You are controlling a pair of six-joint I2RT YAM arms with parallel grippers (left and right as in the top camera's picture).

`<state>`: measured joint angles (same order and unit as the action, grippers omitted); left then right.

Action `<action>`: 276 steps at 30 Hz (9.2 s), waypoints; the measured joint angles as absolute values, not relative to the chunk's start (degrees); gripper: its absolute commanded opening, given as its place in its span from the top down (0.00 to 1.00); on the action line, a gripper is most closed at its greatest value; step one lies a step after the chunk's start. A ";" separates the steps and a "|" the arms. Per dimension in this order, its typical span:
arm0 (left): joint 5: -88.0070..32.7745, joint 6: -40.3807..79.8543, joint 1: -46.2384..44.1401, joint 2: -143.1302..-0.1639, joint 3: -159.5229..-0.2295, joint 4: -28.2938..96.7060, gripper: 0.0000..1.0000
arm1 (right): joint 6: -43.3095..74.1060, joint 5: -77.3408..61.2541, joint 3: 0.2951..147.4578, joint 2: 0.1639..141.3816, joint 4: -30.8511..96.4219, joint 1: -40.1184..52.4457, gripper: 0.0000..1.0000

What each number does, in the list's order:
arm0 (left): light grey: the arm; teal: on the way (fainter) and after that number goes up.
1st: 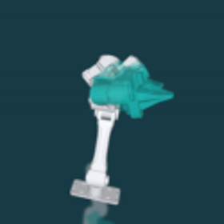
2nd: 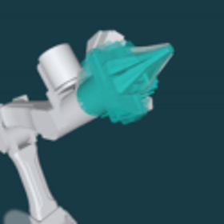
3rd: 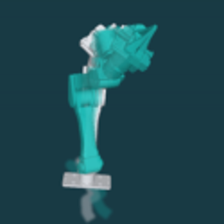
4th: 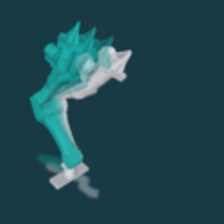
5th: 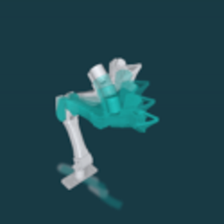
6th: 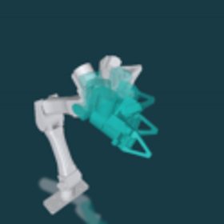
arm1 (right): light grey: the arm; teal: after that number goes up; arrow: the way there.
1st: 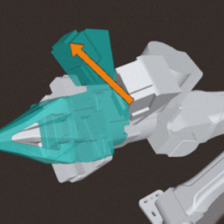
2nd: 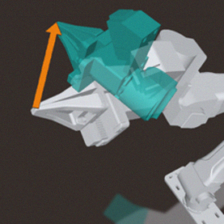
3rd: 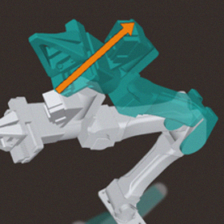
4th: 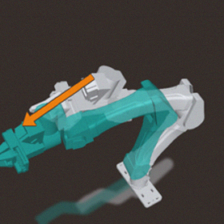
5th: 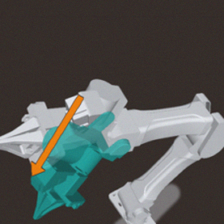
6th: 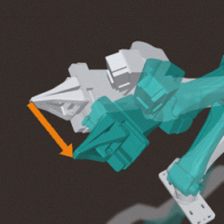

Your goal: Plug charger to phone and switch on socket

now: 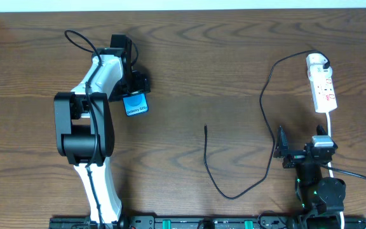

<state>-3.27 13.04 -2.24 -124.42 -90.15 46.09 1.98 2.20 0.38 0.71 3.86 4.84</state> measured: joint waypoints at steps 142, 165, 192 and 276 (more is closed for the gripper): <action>-66.78 49.12 -2.26 -114.74 -90.70 49.28 0.93 | 1.98 2.20 0.38 0.71 3.86 4.84 0.01; -78.13 68.71 -2.26 -114.74 -90.70 49.28 0.93 | 1.98 2.20 0.38 0.71 3.86 4.84 0.01; -78.13 69.04 -2.26 -114.74 -90.70 49.28 0.93 | 1.96 2.20 0.38 0.71 3.88 4.86 0.01; -71.46 63.94 -2.26 -114.74 -90.70 49.28 0.93 | 1.98 2.20 0.38 0.71 3.86 4.84 0.01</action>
